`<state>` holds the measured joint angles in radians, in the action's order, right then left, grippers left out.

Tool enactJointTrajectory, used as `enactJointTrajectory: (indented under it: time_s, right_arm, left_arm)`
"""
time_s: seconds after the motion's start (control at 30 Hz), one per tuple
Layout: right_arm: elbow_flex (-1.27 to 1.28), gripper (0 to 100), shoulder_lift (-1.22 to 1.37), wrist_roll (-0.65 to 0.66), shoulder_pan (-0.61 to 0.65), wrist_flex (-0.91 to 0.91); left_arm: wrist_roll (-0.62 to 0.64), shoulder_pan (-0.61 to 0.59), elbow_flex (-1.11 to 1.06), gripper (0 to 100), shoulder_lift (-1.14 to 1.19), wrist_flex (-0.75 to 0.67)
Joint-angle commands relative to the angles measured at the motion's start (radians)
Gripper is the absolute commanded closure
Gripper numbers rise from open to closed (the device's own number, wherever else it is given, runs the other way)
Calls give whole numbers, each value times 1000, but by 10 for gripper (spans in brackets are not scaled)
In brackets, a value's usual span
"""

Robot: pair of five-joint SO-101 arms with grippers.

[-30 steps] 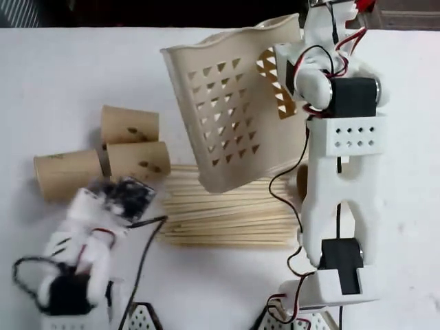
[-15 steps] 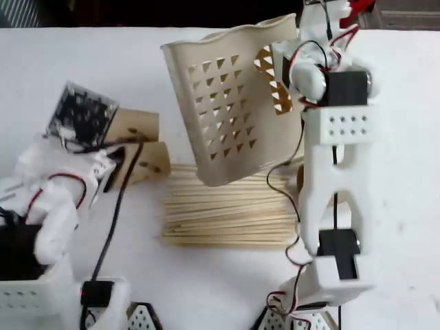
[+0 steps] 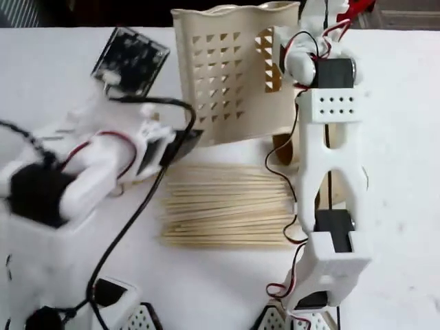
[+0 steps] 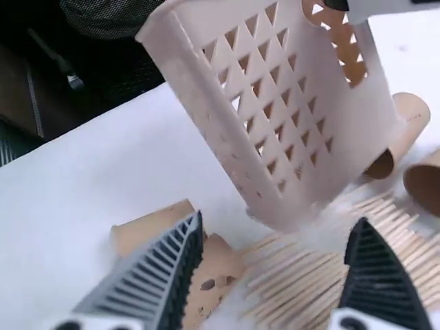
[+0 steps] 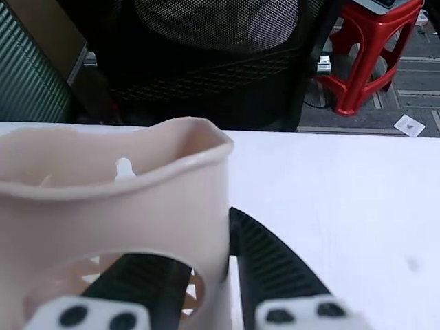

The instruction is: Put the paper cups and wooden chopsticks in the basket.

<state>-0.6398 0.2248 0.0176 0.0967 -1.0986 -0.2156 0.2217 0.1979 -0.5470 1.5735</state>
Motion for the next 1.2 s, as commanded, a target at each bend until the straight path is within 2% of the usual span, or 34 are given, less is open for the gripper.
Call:
enactJointTrajectory:
  time_s: [0.0,0.2,0.3,0.7,1.17]
  right_arm:
    - [-109,982,-13,-12,-7,15]
    - [-110,982,-13,-11,-5,2]
    - [-109,982,-12,-11,-1,2]
    - [-118,982,139,118,104,1]
    - [-91,982,177,132,124,-1]
  left_arm:
    - [23,13,-198,671,22,-252]
    - [23,-47,-532,675,53,-626]
    - [25,-76,-594,675,81,-733]
    - [75,-163,-601,675,282,-945]
    - [77,-202,-600,675,377,-1077]
